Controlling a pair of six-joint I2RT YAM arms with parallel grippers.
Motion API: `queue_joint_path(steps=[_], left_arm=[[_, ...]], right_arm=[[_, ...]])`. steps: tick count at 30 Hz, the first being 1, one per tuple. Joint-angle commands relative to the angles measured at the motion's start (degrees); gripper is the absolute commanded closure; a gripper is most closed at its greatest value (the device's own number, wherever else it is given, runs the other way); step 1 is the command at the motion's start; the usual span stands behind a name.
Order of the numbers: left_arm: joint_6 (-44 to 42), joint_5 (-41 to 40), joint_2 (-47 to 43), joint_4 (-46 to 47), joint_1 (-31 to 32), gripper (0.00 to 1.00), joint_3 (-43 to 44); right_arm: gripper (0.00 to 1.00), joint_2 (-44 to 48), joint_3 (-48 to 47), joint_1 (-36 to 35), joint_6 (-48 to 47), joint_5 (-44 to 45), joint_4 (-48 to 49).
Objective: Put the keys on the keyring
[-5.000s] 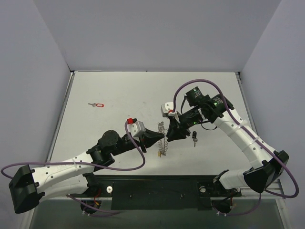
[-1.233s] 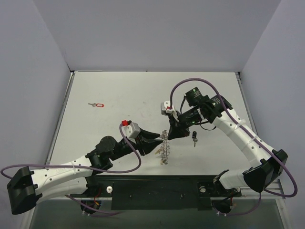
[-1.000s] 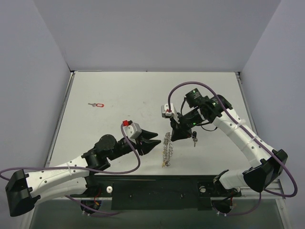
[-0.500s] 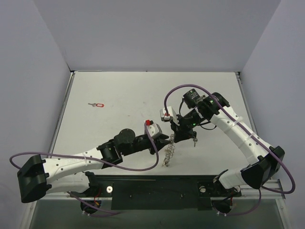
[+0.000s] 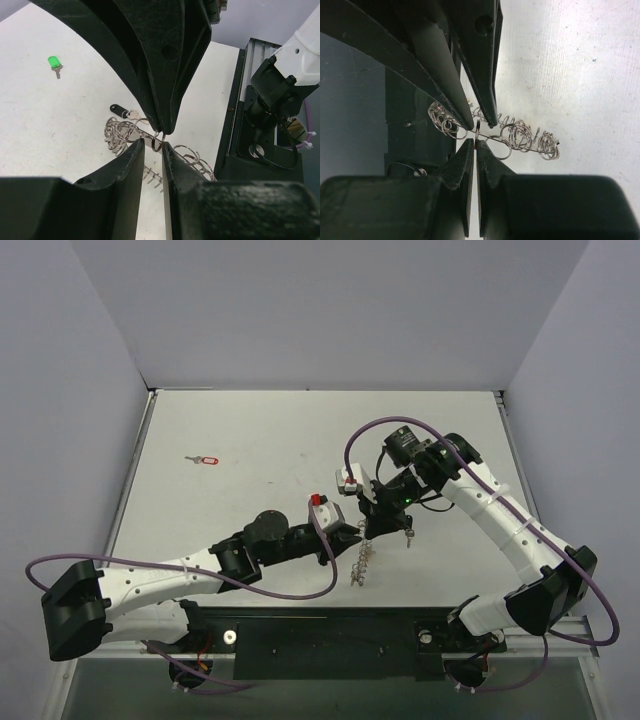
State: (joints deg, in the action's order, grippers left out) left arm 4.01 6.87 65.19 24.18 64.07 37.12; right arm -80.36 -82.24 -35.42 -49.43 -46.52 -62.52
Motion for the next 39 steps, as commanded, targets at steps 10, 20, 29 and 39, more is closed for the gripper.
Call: queue_joint_path(steps=[10, 20, 29, 39], left_arm=[[0.65, 1.83, 2.05, 4.73, 0.18, 0.78, 2.95], [1.35, 1.39, 0.91, 6.49, 0.26, 0.77, 1.99], [1.88, 1.3, 0.73, 7.54, 0.18, 0.79, 1.46], [3.02, 0.08, -0.41, 7.19, 0.17, 1.0, -0.11]], right_arm=[[1.0, -0.5, -2.14, -0.53, -0.76, -2.61, -2.6], [1.0, -0.68, -2.05, -0.53, -0.67, -2.61, -2.6], [1.0, -0.77, -2.14, -0.53, -0.76, -2.61, -2.61], [0.92, 0.11, -2.05, 0.0, 0.12, -3.92, -2.08]])
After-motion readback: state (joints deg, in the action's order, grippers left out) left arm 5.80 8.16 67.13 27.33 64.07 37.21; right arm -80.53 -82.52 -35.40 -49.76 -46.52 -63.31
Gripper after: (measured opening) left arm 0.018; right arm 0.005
